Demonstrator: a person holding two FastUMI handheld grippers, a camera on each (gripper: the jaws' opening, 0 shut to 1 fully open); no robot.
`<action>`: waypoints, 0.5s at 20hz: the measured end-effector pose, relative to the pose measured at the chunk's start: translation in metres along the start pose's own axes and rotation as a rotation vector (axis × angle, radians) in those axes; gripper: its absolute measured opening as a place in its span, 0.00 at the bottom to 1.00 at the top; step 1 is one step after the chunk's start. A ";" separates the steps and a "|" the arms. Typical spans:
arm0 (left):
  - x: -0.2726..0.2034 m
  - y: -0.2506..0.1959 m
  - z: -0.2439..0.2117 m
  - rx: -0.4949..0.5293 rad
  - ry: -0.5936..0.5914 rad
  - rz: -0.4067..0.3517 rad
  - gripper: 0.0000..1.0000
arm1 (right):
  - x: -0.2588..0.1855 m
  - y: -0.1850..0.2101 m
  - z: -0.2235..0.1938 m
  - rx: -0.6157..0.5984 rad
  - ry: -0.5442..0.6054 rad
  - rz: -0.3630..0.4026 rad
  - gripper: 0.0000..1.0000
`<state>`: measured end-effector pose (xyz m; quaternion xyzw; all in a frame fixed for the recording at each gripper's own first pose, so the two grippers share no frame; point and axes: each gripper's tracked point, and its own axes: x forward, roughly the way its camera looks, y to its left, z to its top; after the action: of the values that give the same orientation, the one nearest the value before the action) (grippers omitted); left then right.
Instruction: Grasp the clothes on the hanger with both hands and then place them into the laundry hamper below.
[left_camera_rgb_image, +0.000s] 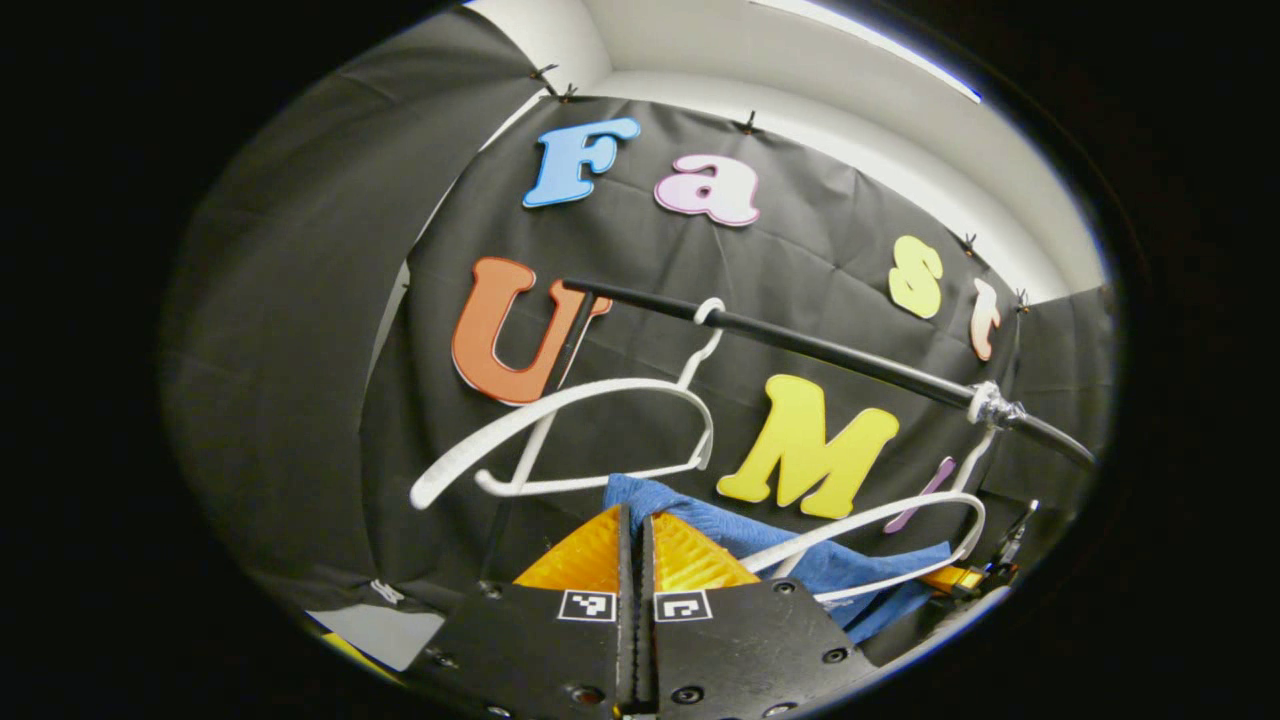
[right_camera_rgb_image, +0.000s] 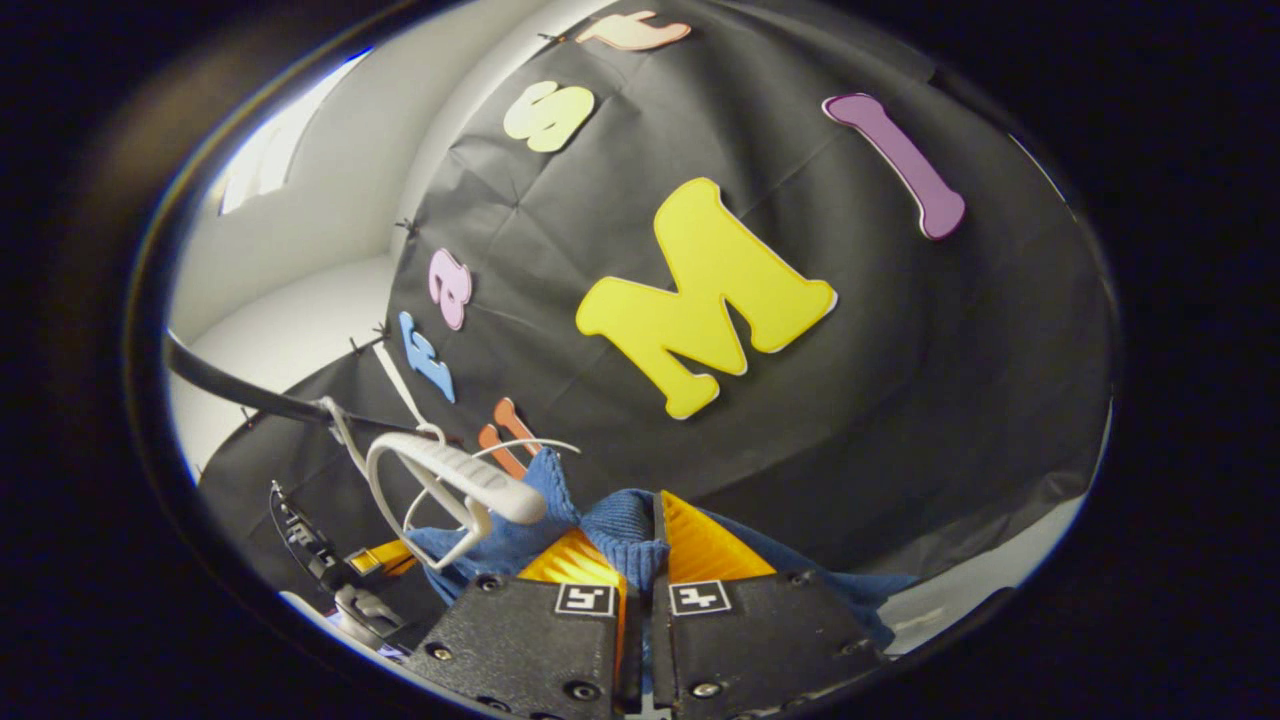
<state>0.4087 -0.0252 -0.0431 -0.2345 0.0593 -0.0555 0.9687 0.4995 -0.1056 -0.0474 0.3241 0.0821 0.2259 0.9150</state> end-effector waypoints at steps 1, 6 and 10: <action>-0.003 0.004 -0.007 -0.019 0.013 0.009 0.00 | -0.001 0.001 -0.005 0.009 0.007 0.000 0.07; -0.022 0.030 -0.030 0.035 0.072 0.078 0.00 | -0.003 0.000 -0.033 -0.018 0.047 -0.029 0.07; -0.032 0.029 -0.036 0.107 0.096 0.087 0.00 | -0.009 0.001 -0.045 -0.001 0.055 -0.052 0.07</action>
<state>0.3747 -0.0115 -0.0859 -0.1768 0.1126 -0.0274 0.9774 0.4778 -0.0843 -0.0812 0.3150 0.1154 0.2109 0.9182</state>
